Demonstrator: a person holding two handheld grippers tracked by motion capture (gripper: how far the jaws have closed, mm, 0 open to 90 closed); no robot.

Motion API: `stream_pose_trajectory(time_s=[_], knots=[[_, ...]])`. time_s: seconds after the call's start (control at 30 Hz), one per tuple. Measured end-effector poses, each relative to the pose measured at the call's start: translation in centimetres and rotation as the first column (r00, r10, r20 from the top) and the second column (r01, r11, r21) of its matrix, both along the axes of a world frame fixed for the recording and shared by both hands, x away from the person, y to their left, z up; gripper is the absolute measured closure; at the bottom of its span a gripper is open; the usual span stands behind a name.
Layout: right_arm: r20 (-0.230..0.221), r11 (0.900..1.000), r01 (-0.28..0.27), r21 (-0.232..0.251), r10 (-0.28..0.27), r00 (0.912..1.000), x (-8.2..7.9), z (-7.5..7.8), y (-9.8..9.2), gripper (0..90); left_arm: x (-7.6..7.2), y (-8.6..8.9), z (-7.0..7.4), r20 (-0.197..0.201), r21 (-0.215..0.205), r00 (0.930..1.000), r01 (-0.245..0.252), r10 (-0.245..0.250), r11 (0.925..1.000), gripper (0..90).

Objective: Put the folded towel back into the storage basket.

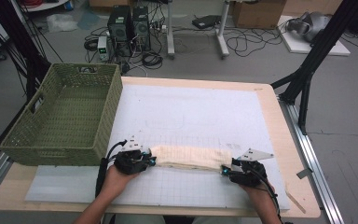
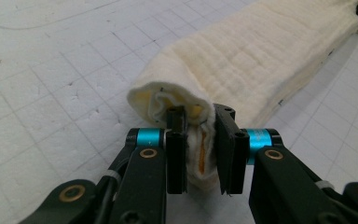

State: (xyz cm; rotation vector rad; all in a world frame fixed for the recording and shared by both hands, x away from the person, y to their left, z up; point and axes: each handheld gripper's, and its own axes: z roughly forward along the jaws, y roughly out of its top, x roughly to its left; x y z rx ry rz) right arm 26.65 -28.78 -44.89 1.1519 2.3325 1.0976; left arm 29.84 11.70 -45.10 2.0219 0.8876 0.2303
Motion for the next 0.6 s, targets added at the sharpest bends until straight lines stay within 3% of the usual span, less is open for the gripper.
stream_pose_trajectory(time_s=[0.2, 0.6], knots=[[-0.001, 1.0, -0.005, 0.003, 0.005, 1.0, 0.03, -0.02, 0.0, 55.8, -0.02, -0.05, 0.0, 0.001, 0.0, 1.0, -0.002, 0.002, 1.0, 75.5], [-0.019, 0.999, -0.026, 0.032, 0.026, 0.9995, 0.07, -0.02, 0.02, 74.3, -0.04, -0.08, 0.01, 0.003, 0.006, 1.0, 0.001, -0.001, 1.0, 76.0]])
